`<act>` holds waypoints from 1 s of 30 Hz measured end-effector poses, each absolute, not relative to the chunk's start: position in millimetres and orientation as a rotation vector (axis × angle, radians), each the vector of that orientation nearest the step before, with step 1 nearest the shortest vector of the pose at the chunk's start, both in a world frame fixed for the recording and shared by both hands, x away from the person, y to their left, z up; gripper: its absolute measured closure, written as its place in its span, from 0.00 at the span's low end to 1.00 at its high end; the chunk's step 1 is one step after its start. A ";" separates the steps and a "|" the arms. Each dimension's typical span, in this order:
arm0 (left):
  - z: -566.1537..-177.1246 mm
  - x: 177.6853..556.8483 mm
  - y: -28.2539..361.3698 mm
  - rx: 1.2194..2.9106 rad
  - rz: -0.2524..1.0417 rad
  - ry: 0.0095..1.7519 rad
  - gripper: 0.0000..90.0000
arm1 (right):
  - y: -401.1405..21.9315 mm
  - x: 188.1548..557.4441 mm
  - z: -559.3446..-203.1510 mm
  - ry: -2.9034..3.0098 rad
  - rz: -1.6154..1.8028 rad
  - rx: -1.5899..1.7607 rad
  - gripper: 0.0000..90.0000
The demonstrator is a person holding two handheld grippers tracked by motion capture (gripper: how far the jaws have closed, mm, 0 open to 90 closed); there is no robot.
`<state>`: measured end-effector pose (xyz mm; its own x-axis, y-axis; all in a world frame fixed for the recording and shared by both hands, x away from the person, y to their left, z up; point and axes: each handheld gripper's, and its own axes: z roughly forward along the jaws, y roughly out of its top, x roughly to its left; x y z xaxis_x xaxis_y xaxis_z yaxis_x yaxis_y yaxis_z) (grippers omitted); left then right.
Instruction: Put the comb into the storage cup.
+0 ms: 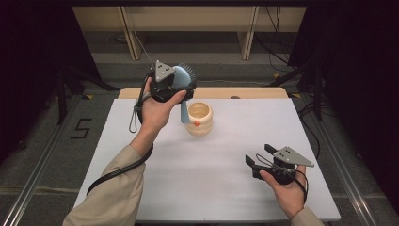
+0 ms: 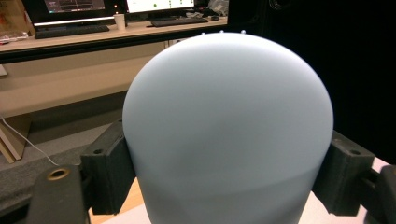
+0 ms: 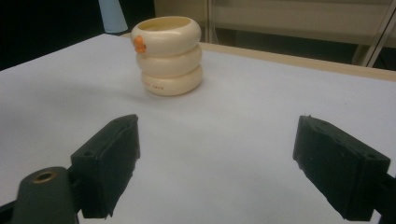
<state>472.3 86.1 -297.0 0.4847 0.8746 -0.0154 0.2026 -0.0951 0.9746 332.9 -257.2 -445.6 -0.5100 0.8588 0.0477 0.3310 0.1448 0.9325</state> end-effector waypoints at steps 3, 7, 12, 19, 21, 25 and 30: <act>-295.5 472.4 84.7 1.597 0.742 0.949 0.22 | -257.4 332.9 -445.7 1.920 1.355 1.134 0.17; -293.0 473.2 82.8 1.596 0.748 0.943 0.22 | -257.8 332.9 -445.7 1.920 1.354 1.135 0.17; -290.8 474.8 81.2 1.598 0.747 0.932 0.22 | -257.7 333.0 -446.1 1.922 1.354 1.135 0.17; -290.5 477.2 78.3 1.597 0.740 0.923 0.22 | -258.0 333.0 -446.3 1.922 1.351 1.135 0.17; -289.5 477.7 77.6 1.599 0.740 0.920 0.22 | -258.1 332.8 -446.0 1.924 1.348 1.136 0.17; -287.7 479.2 76.5 1.601 0.743 0.915 0.22 | -257.8 332.8 -446.1 1.924 1.350 1.135 0.17; -286.2 481.3 75.3 1.597 0.744 0.920 0.22 | -258.4 332.7 -446.1 1.927 1.349 1.135 0.17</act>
